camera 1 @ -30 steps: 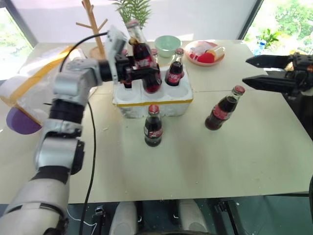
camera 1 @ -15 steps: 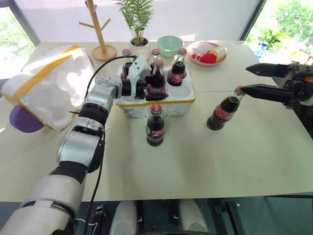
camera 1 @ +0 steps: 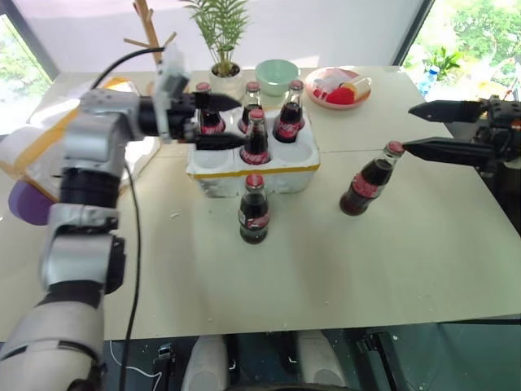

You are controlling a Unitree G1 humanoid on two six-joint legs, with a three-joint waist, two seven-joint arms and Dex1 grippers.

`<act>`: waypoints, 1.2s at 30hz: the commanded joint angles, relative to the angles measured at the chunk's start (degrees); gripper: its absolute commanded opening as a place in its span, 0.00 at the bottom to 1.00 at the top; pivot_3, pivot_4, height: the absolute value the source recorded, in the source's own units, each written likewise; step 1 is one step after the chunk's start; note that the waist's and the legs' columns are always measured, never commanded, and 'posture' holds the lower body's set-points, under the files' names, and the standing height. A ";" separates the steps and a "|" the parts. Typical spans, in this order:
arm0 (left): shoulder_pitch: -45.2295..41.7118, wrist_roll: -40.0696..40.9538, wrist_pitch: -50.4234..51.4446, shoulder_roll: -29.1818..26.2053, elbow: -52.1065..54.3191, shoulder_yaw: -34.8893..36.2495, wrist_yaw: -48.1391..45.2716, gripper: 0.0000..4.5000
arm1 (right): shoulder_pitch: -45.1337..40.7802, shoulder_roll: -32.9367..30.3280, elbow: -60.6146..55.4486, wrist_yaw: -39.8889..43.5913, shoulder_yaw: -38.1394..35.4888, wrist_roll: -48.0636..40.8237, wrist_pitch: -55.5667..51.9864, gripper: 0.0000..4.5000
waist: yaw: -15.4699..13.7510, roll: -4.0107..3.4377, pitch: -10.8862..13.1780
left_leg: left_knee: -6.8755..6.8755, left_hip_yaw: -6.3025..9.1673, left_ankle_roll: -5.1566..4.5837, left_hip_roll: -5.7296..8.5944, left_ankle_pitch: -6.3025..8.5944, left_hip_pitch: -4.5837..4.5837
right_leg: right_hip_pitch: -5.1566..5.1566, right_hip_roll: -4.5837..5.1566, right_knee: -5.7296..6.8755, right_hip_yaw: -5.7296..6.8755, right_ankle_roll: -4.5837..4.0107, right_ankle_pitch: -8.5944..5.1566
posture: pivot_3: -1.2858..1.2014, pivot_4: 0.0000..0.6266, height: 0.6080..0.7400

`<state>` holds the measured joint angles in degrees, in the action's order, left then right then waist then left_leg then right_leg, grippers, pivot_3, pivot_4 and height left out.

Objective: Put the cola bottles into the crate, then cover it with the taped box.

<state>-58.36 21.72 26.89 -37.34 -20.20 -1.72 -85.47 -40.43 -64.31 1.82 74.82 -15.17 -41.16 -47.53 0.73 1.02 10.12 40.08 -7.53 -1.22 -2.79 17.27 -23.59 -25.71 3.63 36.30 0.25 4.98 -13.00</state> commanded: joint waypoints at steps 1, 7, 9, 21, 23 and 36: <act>4.51 2.04 3.58 -3.68 10.04 -2.42 -3.86 0.99 | -2.52 -1.35 0.63 0.54 -0.01 0.14 0.82 1.00 | -0.04 0.00 0.00 | 0.01 -0.01 0.00 0.00 0.00 0.02 | 0.01 0.00 0.01 0.00 0.00 0.00 | 0.52 0.24 1.00; 9.00 -0.13 0.24 -4.85 13.25 -6.34 -5.29 0.99 | -3.89 -1.28 1.02 0.40 0.78 0.21 0.43 1.00 | -0.29 0.00 0.00 | 0.03 -0.06 -0.07 0.04 0.04 0.05 | 0.10 0.03 -0.02 0.01 -0.01 -0.01 | 0.52 0.24 1.00; 9.81 -0.06 0.25 -3.94 14.34 -7.45 -4.63 0.99 | -3.72 -1.45 0.64 0.29 0.50 0.00 0.09 1.00 | -0.23 0.00 0.00 | 0.03 -0.06 -0.07 0.04 0.04 0.05 | 0.10 0.02 -0.02 0.00 -0.01 -0.01 | 0.52 0.24 1.00; 10.12 -4.78 -2.55 3.14 9.66 -13.89 0.03 0.99 | -0.22 -2.19 -2.62 -1.46 -3.11 -2.14 -2.56 1.00 | -0.16 -0.01 0.00 | 0.03 -0.05 -0.10 0.03 0.06 0.07 | 0.11 -0.01 -0.01 0.00 -0.01 0.00 | 0.52 0.24 1.00; 9.81 -5.77 -3.36 4.32 8.05 -14.62 0.39 0.99 | 0.12 -2.06 -2.99 -1.81 -3.44 -2.36 -2.77 1.00 | -0.16 -0.01 -0.01 | 0.03 -0.04 -0.10 0.03 0.06 0.08 | 0.11 -0.01 -0.01 0.00 -0.01 0.00 | 0.52 0.24 1.00; 7.72 -4.61 0.55 8.35 3.84 -13.31 0.33 0.70 | 1.08 -1.06 -3.68 -4.01 -3.93 -3.59 -2.87 1.00 | -0.13 0.00 0.00 | 0.03 0.05 -0.11 0.03 0.06 0.08 | 0.11 0.00 -0.01 -0.01 -0.01 0.00 | 0.52 0.24 1.00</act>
<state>-48.97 14.58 25.17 -28.16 -17.94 -17.72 -84.46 -39.19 -64.83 -0.48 71.05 -16.72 -43.70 -50.84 0.60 1.02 10.12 40.10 -7.46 -1.33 -2.78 17.34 -23.51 -25.60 3.62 36.29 0.24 4.97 -13.00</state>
